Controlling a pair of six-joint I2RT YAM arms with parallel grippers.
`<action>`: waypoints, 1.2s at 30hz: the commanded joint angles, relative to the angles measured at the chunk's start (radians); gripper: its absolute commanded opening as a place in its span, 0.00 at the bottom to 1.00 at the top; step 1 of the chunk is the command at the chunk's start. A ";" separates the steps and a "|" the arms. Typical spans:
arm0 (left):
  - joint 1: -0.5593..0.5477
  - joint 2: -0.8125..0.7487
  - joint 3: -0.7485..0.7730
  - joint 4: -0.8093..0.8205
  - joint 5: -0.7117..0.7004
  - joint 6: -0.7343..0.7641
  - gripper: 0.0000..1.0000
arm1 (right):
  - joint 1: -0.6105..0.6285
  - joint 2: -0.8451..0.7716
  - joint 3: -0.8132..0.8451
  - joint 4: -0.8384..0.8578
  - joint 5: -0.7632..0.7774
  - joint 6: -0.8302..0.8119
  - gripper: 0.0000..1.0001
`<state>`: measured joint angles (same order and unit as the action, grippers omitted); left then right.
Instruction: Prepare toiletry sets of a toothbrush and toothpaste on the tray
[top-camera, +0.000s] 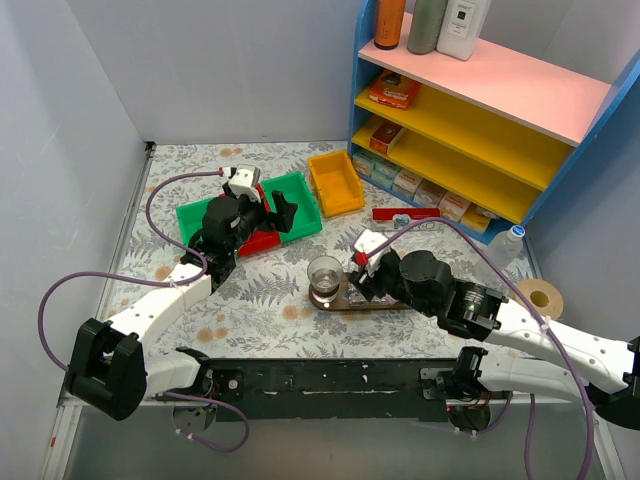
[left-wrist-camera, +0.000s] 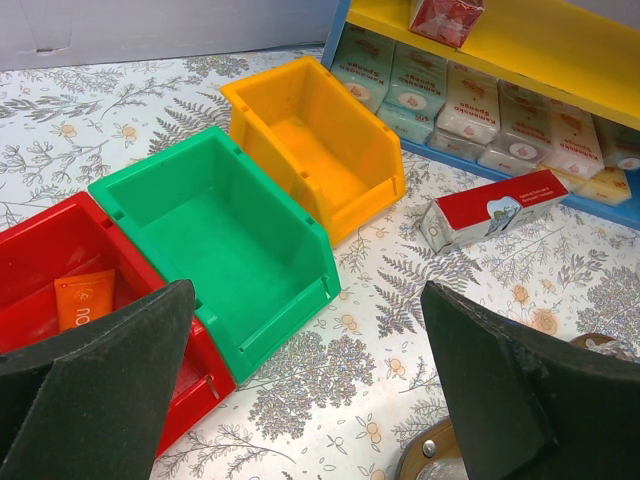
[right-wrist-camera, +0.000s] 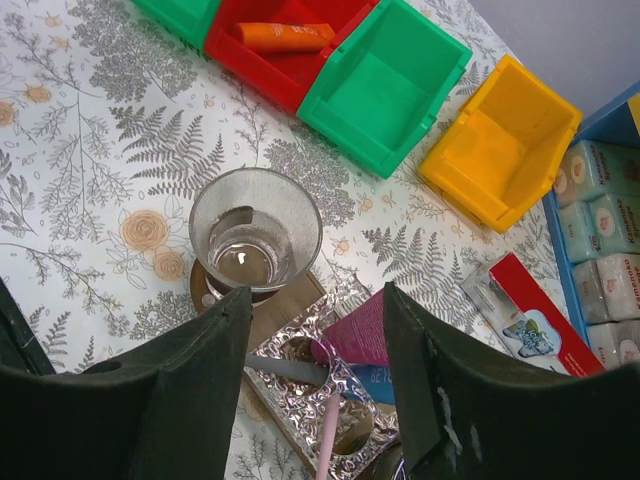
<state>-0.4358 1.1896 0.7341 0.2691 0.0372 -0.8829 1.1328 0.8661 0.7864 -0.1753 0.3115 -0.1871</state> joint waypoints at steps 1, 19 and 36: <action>0.003 -0.022 0.025 -0.001 -0.006 0.010 0.98 | -0.004 -0.036 -0.007 0.082 0.009 0.021 0.64; 0.117 -0.041 0.028 -0.005 -0.039 -0.111 0.98 | -0.572 -0.012 0.008 0.108 -0.347 0.235 0.75; 0.262 -0.142 0.067 -0.079 -0.169 -0.081 0.98 | -1.082 -0.041 0.050 0.014 -0.578 0.275 0.78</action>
<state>-0.1829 1.1076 0.7460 0.2253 -0.0471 -1.0042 0.0948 0.8570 0.7883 -0.1467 -0.2138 0.0776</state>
